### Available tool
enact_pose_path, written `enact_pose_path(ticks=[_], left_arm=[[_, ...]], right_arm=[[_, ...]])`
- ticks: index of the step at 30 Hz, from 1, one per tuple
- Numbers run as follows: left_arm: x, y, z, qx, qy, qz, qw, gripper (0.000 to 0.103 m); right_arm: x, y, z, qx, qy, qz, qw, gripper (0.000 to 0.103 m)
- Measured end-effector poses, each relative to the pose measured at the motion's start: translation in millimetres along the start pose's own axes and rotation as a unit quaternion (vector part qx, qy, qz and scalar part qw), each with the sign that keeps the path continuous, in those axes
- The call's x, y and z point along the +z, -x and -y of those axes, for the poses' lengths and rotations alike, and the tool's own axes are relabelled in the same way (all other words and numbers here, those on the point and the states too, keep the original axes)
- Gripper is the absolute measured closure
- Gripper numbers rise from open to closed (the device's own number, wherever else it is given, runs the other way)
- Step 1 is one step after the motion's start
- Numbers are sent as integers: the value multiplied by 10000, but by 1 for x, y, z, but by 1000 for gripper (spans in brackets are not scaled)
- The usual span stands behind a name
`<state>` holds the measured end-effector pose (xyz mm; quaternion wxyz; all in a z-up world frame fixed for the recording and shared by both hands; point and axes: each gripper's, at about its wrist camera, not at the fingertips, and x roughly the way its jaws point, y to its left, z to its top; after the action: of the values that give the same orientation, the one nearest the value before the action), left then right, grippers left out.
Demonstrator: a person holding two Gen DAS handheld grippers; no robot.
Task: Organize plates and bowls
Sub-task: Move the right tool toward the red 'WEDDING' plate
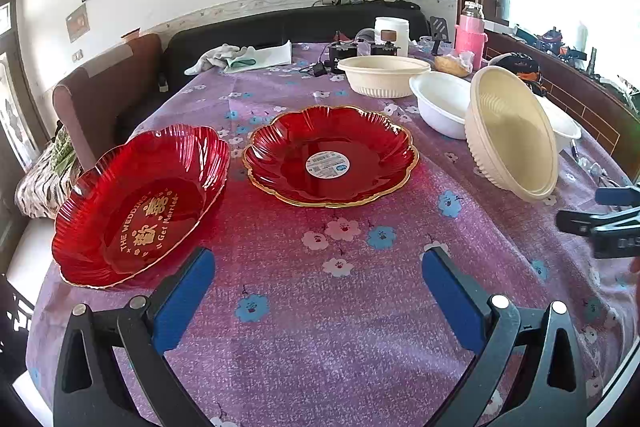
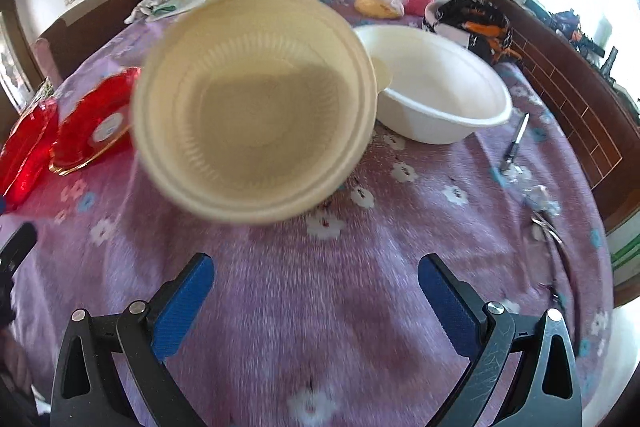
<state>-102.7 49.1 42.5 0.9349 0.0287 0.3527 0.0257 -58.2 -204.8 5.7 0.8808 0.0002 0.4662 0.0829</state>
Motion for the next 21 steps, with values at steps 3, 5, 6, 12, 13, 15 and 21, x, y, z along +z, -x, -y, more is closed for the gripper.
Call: enact_pose_path(ticks=[3,5,6,12,13,15,21], left_arm=[[1,8,-6,2,-30,51,10000,0],[4,17,-13,53,-9,116,9999,0],[5,21,-18,52,23,143,9999,0],[5,42,-54,31,352,257,9990,0],[3,46,-61,55,409,274,9988,0],[1,50,-77,67,554,300,9980,0],[-7,58,-137,287,1140,320,9926,0]], right_arm=[[2,22,-3,-232,374,189,9989,1],[5,46,-8,-121,583,485,9970,1],[5,54,-13,-57,672,708,9952,1],[4,88,-48,1197,975,1364,9785,10],[2,89,-56,1402,964,1365,9759,14],[7,82,-74,1660,1001,1199,9737,33],[20,60,-108,2432,953,685,9628,53]])
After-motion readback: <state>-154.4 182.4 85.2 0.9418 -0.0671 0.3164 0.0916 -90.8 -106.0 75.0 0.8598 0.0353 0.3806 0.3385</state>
